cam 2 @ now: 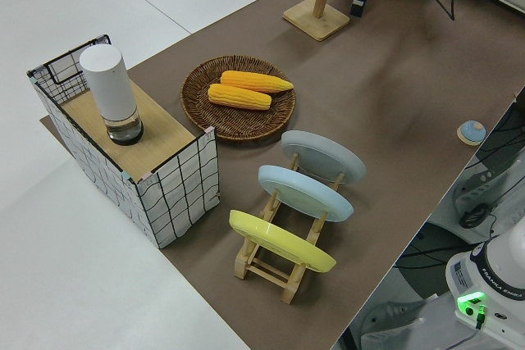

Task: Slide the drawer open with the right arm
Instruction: 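Pull the drawer handle toward the robot with the right gripper, then release the drawer handle with the right gripper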

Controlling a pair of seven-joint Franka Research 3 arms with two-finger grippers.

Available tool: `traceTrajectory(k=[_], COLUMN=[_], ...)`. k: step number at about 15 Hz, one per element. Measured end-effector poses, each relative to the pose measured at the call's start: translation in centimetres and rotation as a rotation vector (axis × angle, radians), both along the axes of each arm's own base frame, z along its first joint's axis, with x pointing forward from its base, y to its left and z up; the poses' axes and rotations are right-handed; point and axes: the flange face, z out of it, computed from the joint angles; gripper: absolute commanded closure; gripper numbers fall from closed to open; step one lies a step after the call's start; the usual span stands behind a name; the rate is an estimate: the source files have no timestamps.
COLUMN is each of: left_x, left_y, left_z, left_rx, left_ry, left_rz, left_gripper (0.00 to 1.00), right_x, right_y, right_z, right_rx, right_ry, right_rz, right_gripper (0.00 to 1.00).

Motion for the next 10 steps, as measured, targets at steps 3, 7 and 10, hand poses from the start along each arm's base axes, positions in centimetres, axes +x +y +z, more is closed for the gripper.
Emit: traceTrajectory(k=[3,7,10], left_x=[0.0,0.0,0.0], left_y=[0.0,0.0,0.0], left_z=[0.0,0.0,0.0], left_rx=[0.0,0.0,0.0], left_ry=[0.0,0.0,0.0], left_rz=[0.0,0.0,0.0], left_gripper=[0.01,0.01,0.01], right_x=[0.02,0.08,-0.22], right_y=[0.07,0.07,0.04], right_z=[0.02,0.06,0.63], right_rx=[0.006,0.008,-0.006], right_ry=[0.003,0.001,-0.006], right_rz=[-0.007,-0.013,-0.039], right_gripper=[0.976,0.052,0.009])
